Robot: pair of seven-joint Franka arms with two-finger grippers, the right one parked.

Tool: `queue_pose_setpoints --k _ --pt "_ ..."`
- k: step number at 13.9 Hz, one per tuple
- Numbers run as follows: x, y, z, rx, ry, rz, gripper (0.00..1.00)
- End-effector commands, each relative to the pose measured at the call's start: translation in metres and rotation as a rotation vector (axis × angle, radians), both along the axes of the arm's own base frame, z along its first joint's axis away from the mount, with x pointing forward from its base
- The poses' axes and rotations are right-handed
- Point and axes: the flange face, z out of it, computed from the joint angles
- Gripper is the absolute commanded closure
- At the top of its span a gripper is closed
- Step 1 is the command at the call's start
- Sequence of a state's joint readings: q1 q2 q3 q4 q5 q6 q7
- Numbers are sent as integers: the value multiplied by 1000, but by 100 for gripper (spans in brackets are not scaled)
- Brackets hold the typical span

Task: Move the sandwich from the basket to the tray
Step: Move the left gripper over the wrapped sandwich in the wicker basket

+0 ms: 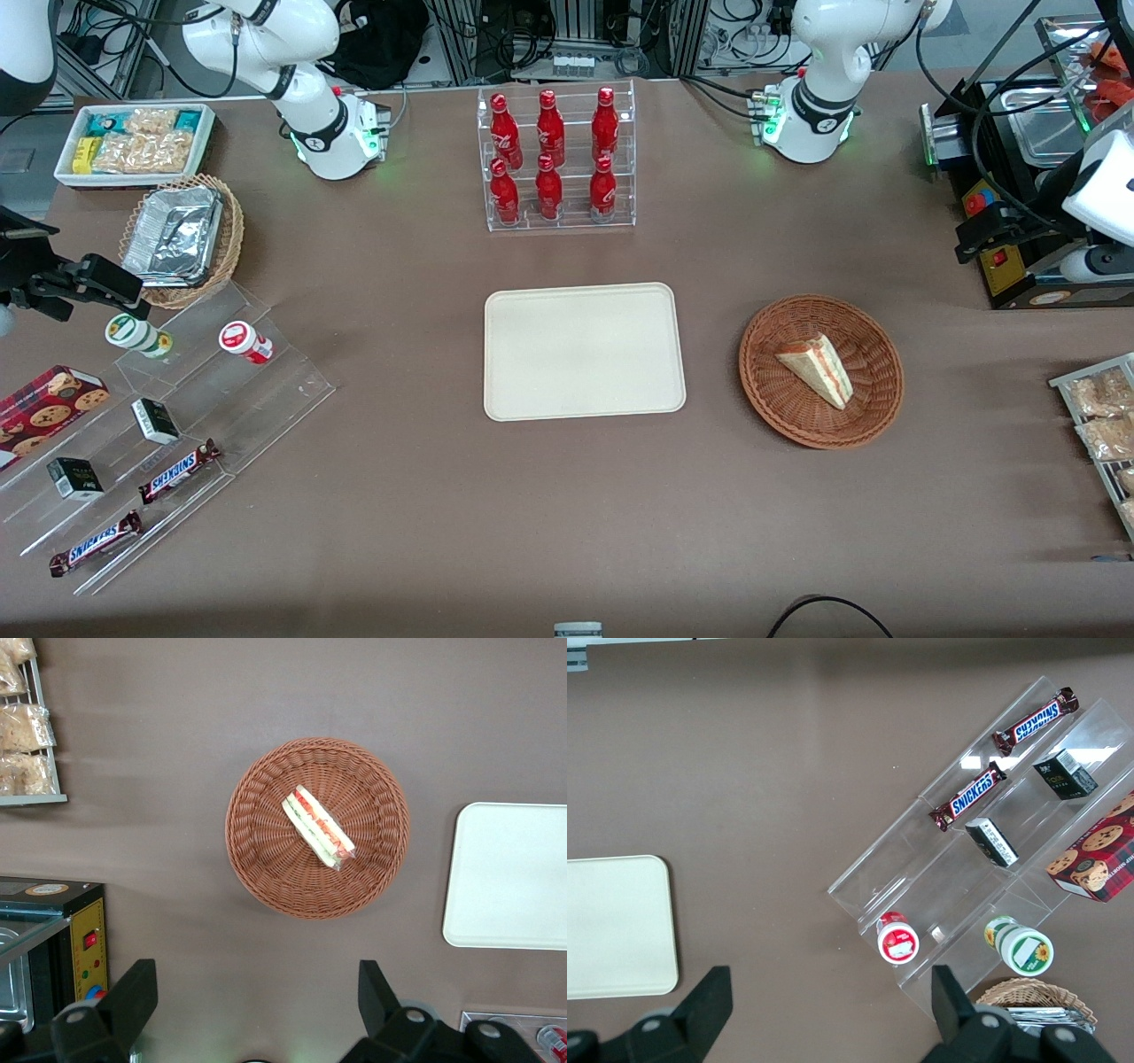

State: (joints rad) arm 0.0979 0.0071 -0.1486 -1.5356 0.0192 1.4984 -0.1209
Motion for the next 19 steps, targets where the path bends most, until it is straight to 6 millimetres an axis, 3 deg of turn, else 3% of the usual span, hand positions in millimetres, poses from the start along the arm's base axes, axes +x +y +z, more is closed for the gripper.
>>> queue_pose_setpoints --k 1,4,6,9,13,19 --pt "-1 1 8 -7 4 -21 0" --pt "1 1 3 -7 16 -15 0" --pt "-2 0 -14 0 77 -9 0" --pt "10 -12 -78 14 110 38 0" --pt "9 -17 -163 19 42 158 0" --pt "-11 -45 -265 -21 -93 592 0"
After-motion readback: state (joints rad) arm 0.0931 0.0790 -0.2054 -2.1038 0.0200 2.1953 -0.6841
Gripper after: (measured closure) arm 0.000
